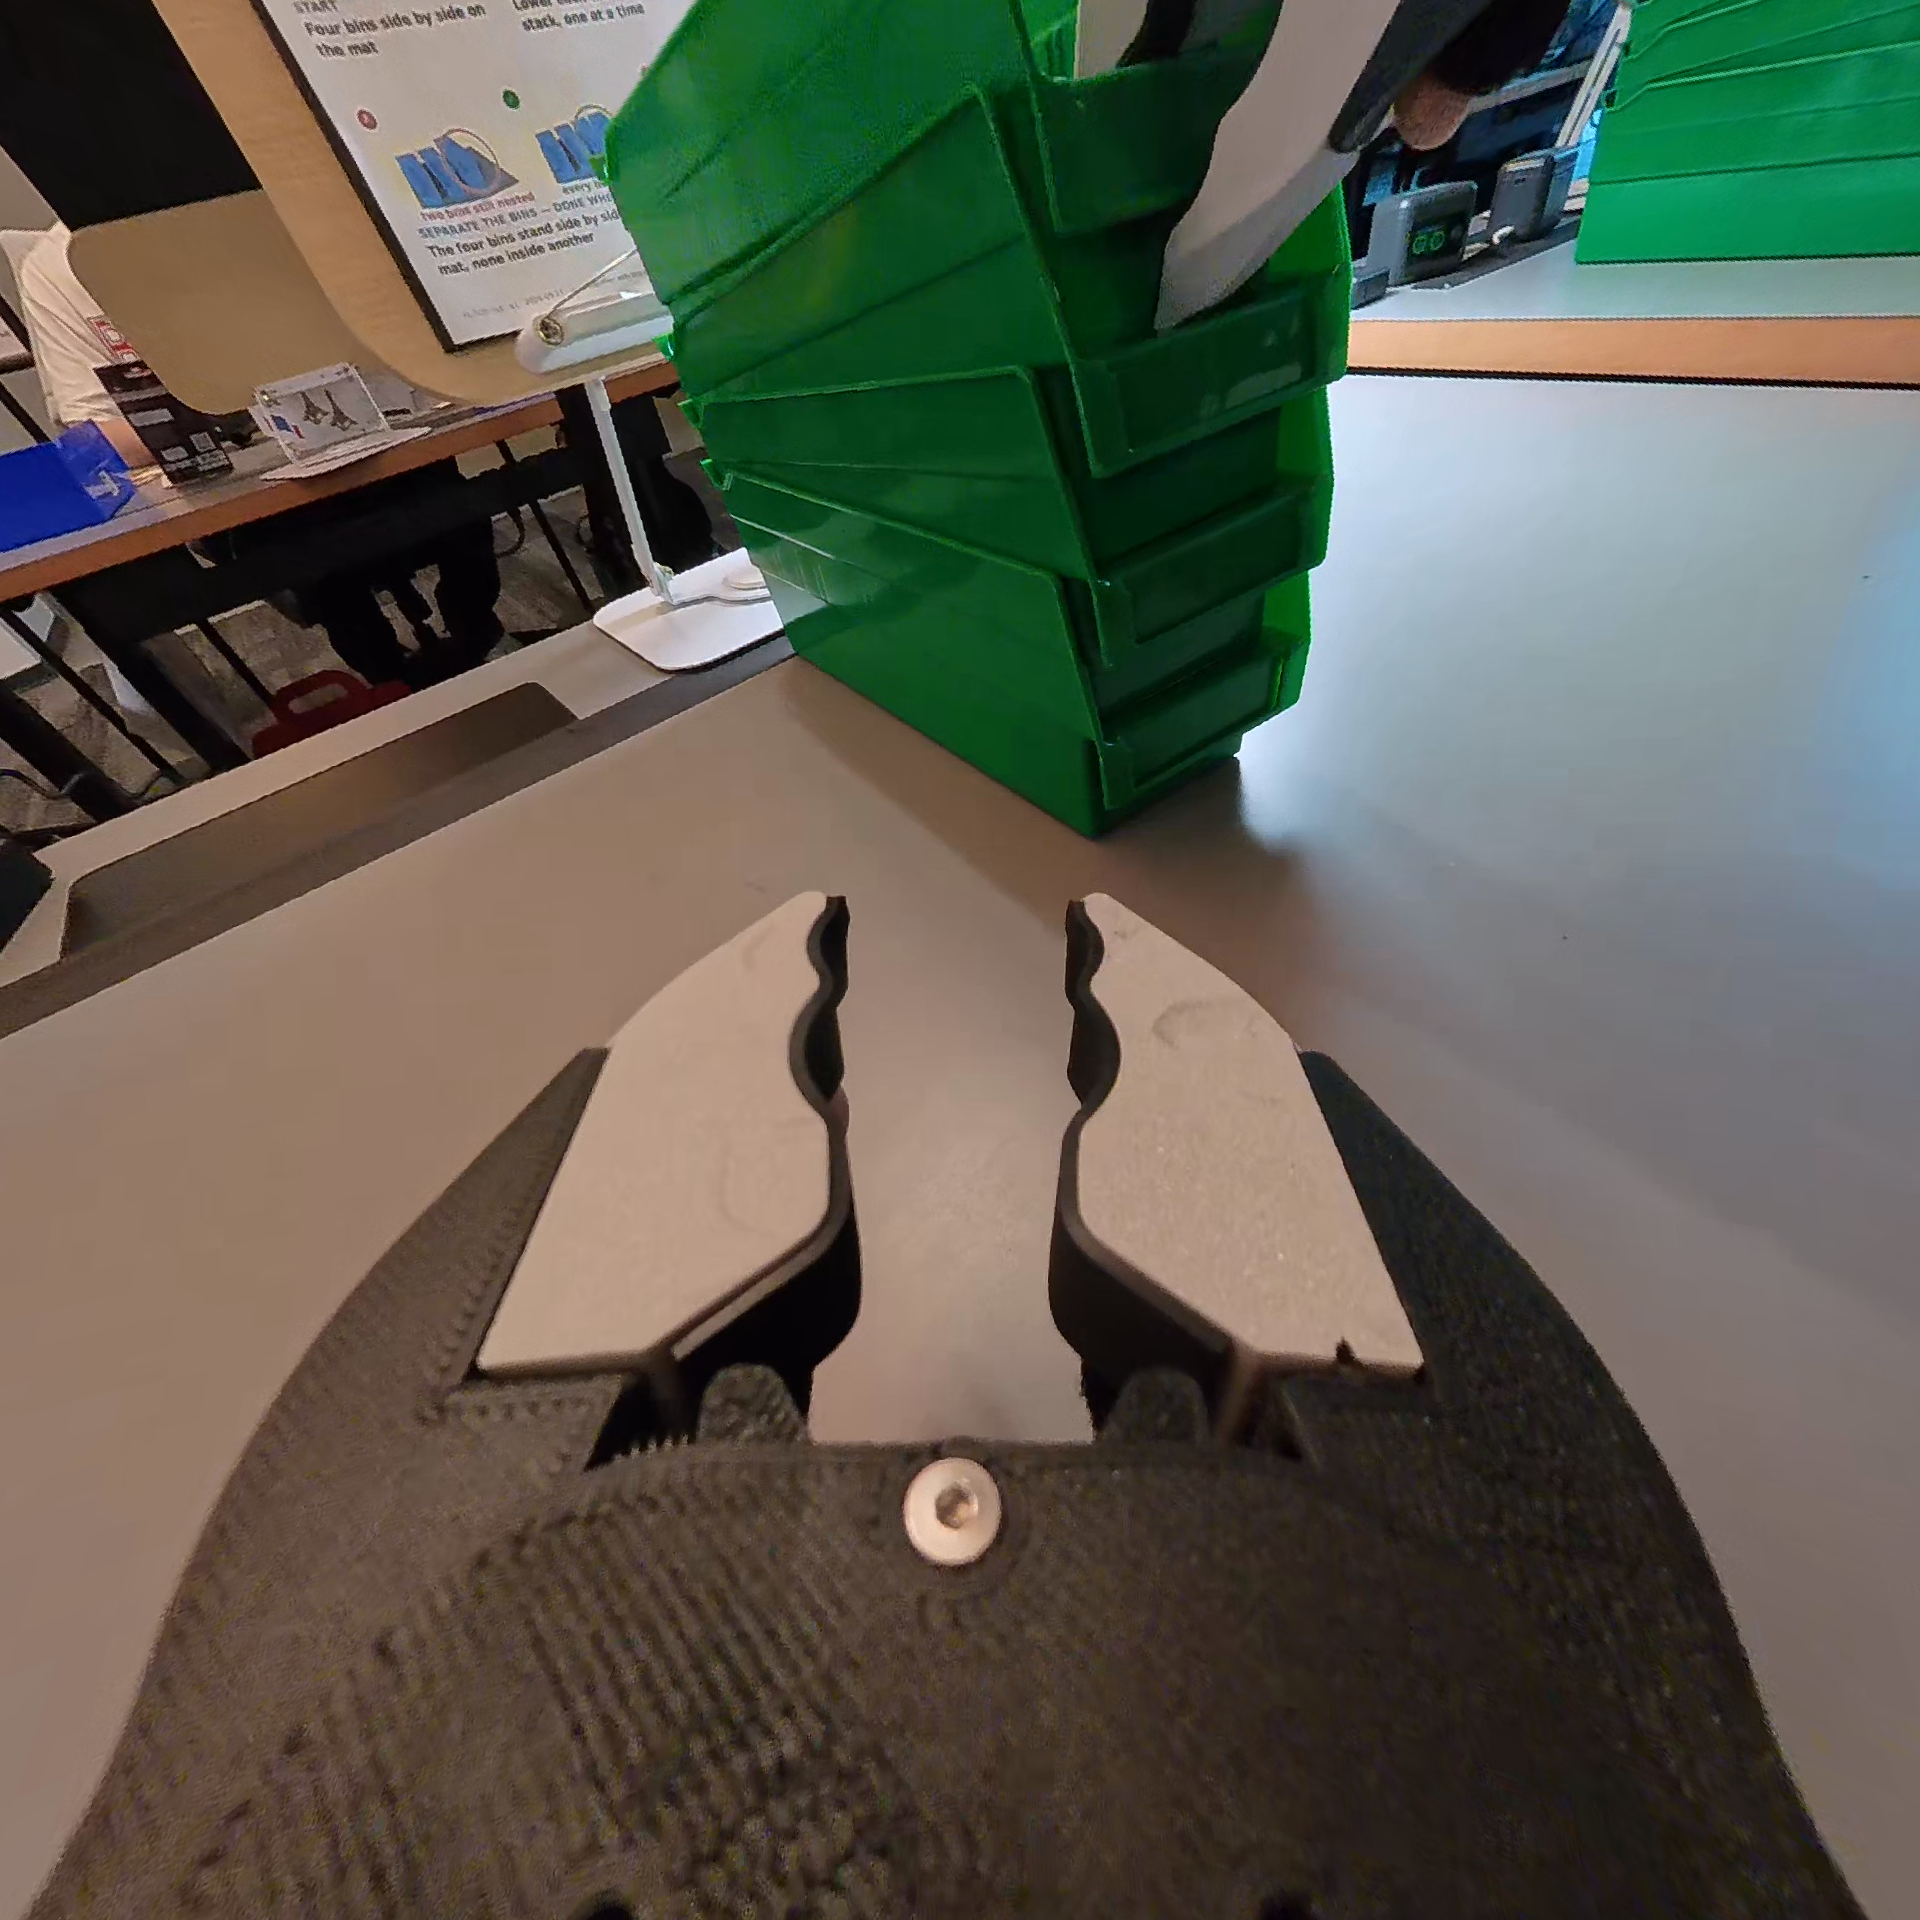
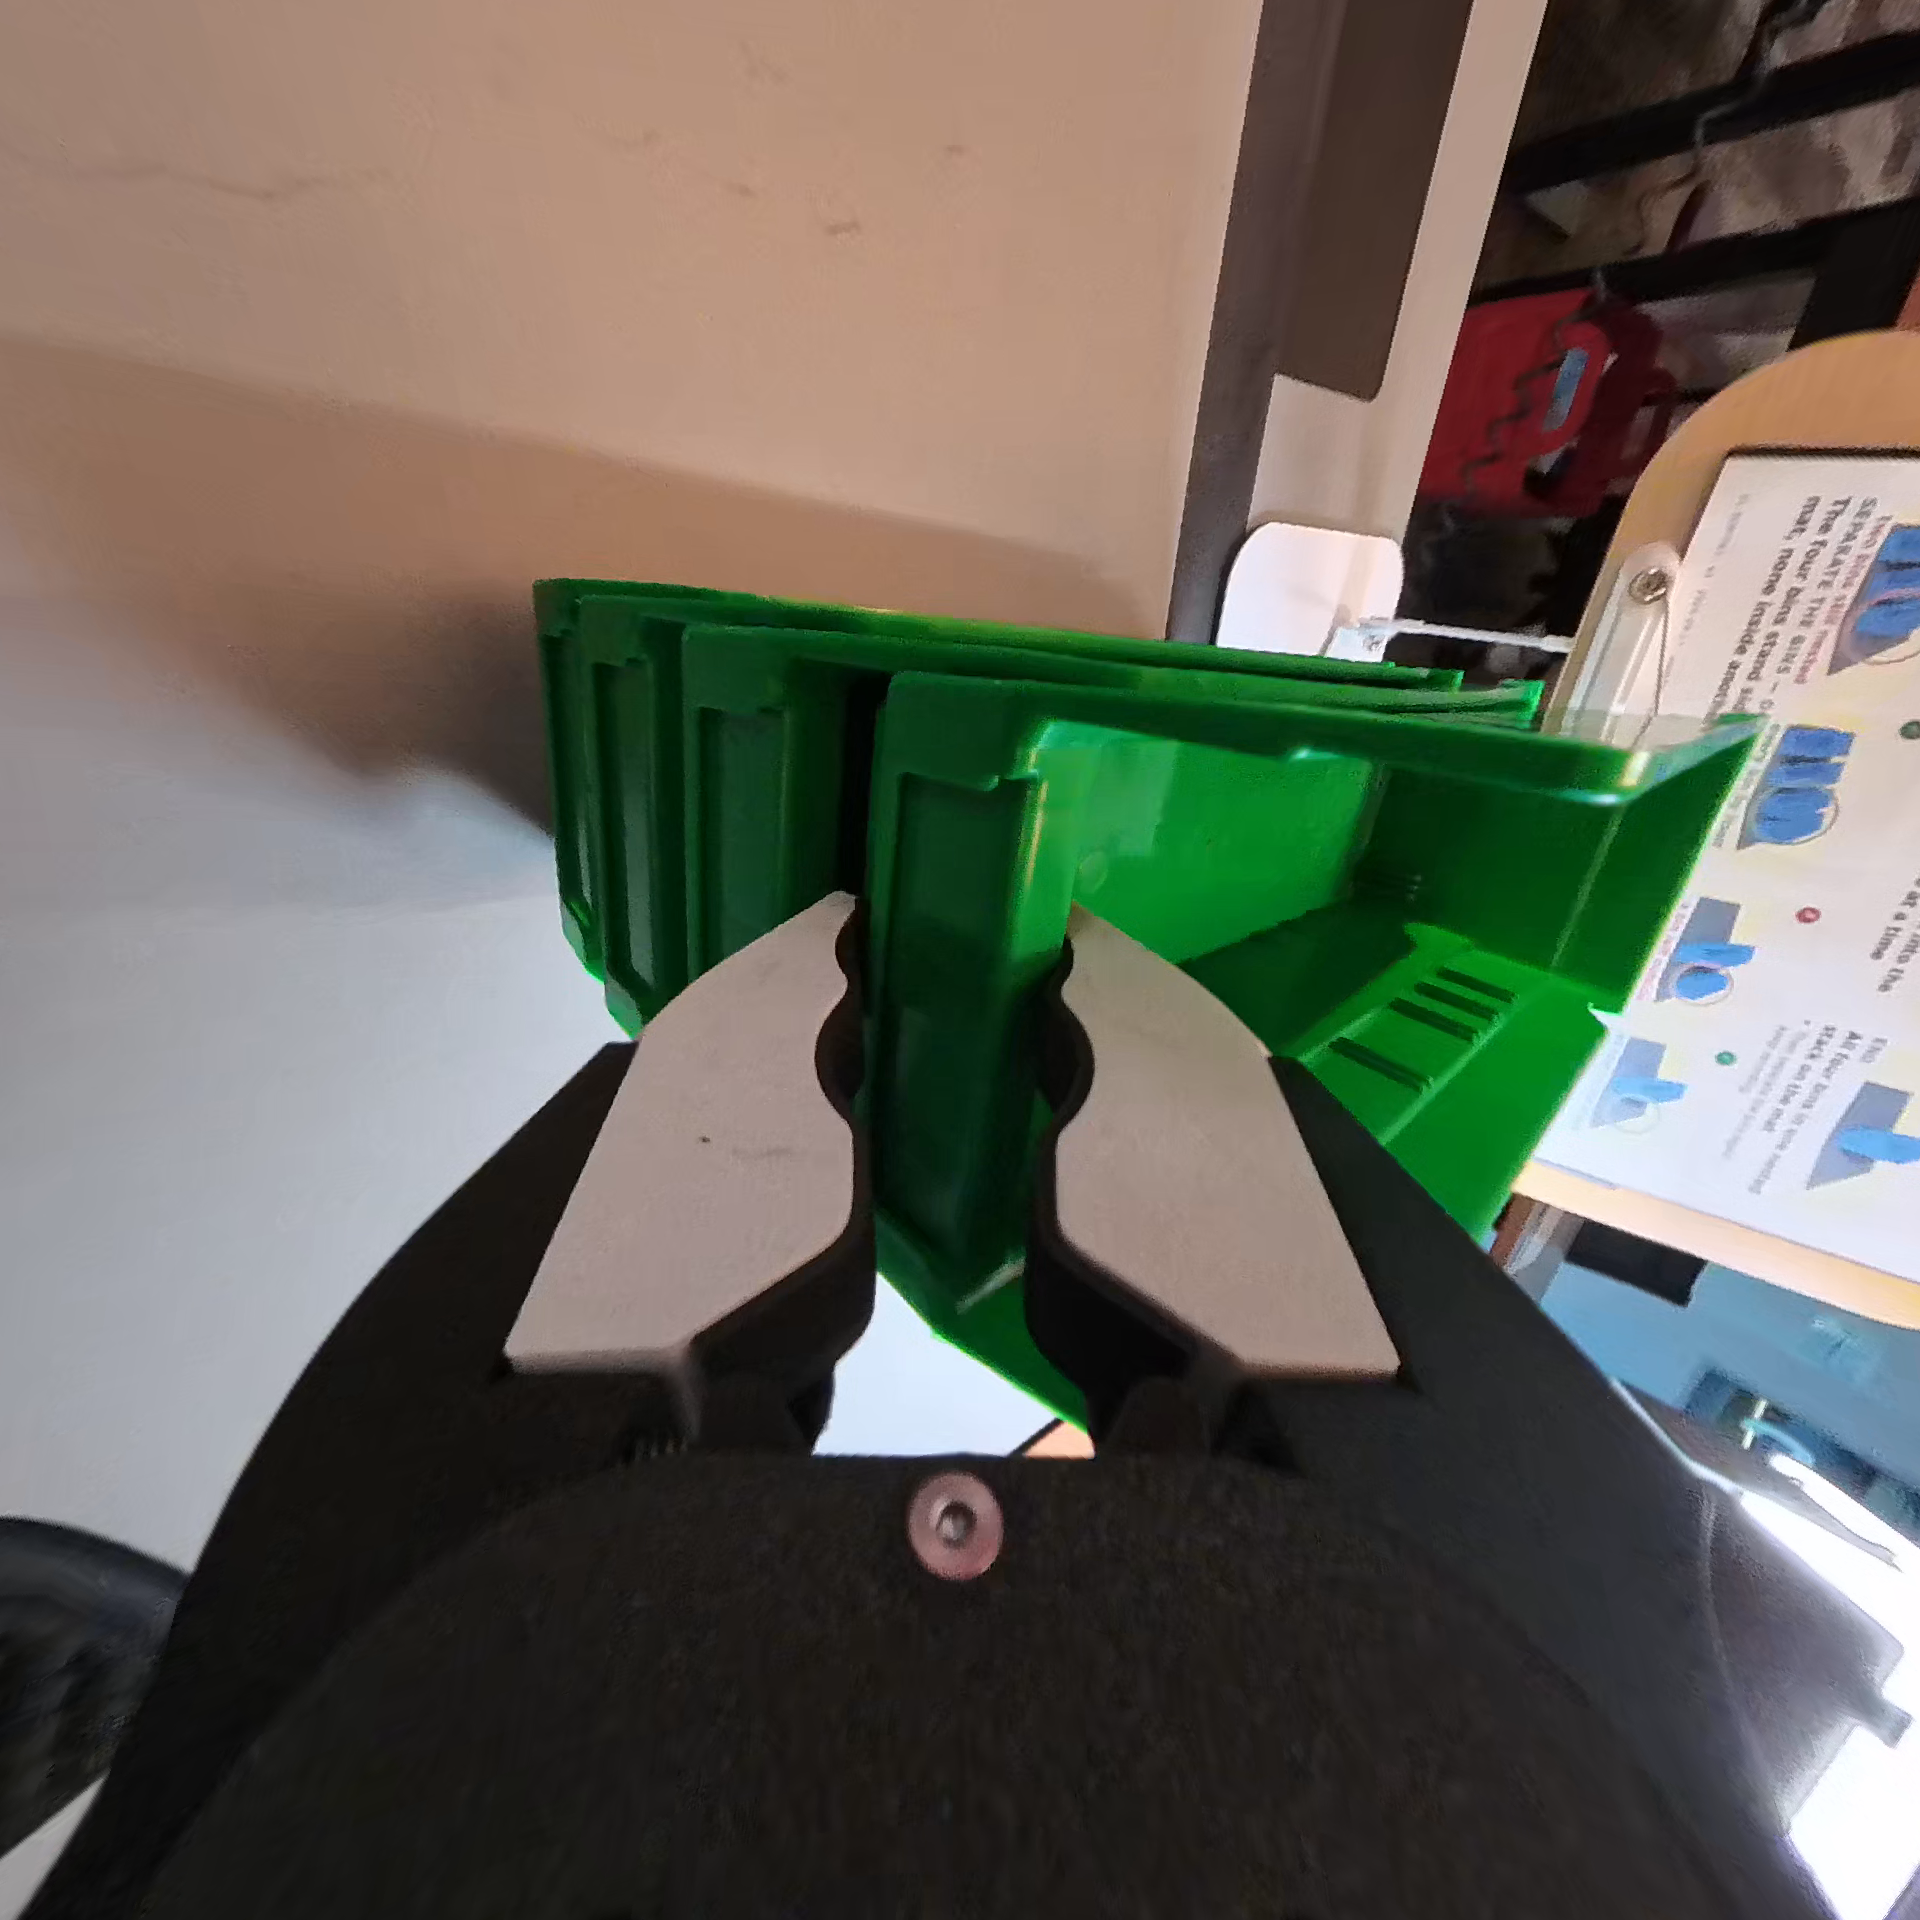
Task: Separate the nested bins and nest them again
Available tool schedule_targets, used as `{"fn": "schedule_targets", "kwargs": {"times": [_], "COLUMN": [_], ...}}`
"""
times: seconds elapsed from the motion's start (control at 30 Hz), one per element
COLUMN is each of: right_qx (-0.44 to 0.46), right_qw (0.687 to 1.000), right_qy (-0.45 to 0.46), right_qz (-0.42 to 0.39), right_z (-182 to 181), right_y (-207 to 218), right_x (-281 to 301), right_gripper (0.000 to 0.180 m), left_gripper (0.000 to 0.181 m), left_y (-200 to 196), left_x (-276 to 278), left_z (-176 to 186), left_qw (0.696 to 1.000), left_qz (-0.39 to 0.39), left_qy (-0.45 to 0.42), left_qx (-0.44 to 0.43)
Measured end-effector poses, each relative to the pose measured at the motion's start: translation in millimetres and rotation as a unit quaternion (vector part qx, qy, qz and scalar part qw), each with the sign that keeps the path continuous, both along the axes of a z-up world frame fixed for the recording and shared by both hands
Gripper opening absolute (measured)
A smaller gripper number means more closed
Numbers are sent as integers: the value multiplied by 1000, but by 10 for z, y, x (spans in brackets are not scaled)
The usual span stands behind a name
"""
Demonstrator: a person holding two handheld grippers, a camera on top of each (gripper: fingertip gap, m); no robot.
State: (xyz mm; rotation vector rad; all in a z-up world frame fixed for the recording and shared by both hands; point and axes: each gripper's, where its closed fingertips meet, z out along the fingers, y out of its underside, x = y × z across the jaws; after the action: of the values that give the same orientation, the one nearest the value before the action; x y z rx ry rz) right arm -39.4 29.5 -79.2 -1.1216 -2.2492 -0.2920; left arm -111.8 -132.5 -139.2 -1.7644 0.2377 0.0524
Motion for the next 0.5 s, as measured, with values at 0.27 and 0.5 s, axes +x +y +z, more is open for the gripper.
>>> {"fn": "schedule_targets", "kwargs": {"times": [0.27, 0.5], "right_qx": [-9, -86], "right_qw": [996, 959], "right_qy": [81, 268], "right_qz": [39, 32], "right_z": [296, 571], "right_y": [-193, -413], "right_x": [52, 375], "right_gripper": [39, 40], "left_gripper": [41, 40], "left_y": [1, -7], "left_x": [5, -8], "left_z": [-11, 6], "left_qw": [1000, 1000], "left_qz": [-1, 1], "left_qy": [1, -4], "left_qx": [-3, 2]}}
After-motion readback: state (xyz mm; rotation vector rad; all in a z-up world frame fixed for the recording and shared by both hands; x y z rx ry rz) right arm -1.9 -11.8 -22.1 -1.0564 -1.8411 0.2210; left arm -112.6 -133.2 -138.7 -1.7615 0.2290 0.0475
